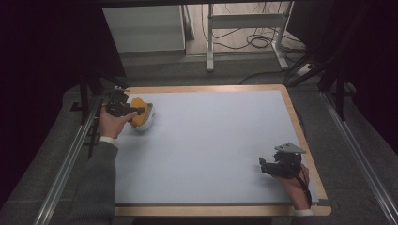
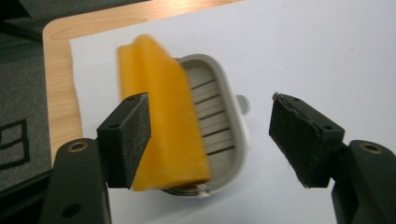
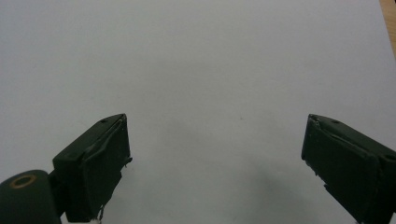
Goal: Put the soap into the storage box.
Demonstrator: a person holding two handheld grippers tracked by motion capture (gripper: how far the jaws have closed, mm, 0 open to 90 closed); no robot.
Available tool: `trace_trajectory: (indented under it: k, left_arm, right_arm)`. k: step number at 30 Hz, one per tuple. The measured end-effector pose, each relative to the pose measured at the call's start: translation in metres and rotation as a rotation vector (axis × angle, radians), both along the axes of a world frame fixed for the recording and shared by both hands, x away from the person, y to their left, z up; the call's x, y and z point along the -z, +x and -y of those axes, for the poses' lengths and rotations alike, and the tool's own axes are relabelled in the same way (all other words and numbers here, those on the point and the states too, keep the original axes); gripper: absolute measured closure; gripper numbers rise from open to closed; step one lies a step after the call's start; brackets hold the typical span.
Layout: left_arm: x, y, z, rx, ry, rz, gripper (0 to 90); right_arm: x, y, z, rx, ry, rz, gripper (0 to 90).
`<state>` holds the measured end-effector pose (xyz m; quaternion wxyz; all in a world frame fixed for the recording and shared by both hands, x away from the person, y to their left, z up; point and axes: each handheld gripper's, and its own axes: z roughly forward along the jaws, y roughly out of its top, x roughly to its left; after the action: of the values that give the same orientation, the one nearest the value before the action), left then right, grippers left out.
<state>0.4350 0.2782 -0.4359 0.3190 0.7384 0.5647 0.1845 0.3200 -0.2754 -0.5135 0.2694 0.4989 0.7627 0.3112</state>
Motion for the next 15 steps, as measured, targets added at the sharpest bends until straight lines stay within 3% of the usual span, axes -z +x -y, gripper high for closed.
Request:
trace_trajectory:
  k: [5,15]
  left_arm:
    - [0.002,-0.013,0.003,0.035,-0.046,0.022,27.6]
    - [0.012,-0.036,0.009,0.102,-0.062,0.028,25.0]
  right_arm:
    - [0.001,-0.001,0.001,0.003,-0.001,0.000,7.9]
    - [0.001,0.001,0.001,0.008,-0.001,-0.001,7.9]
